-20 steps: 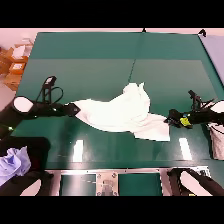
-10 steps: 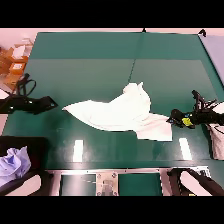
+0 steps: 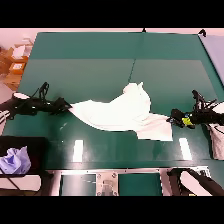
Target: Fold the shirts.
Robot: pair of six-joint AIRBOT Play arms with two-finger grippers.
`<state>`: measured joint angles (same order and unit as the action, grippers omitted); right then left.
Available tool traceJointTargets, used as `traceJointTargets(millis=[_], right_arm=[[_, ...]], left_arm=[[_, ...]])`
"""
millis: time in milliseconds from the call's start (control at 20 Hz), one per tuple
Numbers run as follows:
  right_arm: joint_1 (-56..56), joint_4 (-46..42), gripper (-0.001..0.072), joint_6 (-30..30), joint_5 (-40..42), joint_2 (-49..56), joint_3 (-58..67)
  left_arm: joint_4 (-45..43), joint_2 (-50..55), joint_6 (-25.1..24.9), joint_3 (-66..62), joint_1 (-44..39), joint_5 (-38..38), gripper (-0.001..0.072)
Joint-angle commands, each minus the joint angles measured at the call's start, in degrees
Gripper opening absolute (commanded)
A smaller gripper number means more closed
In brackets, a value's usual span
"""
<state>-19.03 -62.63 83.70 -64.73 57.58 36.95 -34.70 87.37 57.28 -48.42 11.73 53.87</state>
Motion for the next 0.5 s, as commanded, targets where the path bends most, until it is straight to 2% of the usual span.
traceJointTargets(millis=[0,150,250,450], right_arm=[[-0.02,0.04,0.0015,0.04,-0.02,0.00,-0.02],[-0.02,1.49,0.0015,0.07,0.17,0.00,0.98],[-0.04,6.82,0.0015,-1.20,-0.90,-0.02,6.23],[-0.22,19.12,0.0014,-2.75,-2.86,-0.02,33.22]], left_arm=[[5.57,1.38,-2.95,-1.16,-0.48,-1.62,0.0019],[5.60,0.63,-2.69,-4.72,-0.48,5.38,0.0021],[5.64,-3.45,-0.24,-9.18,-0.48,7.82,0.0021],[5.60,-19.32,3.50,-27.74,-0.48,8.48,0.0021]])
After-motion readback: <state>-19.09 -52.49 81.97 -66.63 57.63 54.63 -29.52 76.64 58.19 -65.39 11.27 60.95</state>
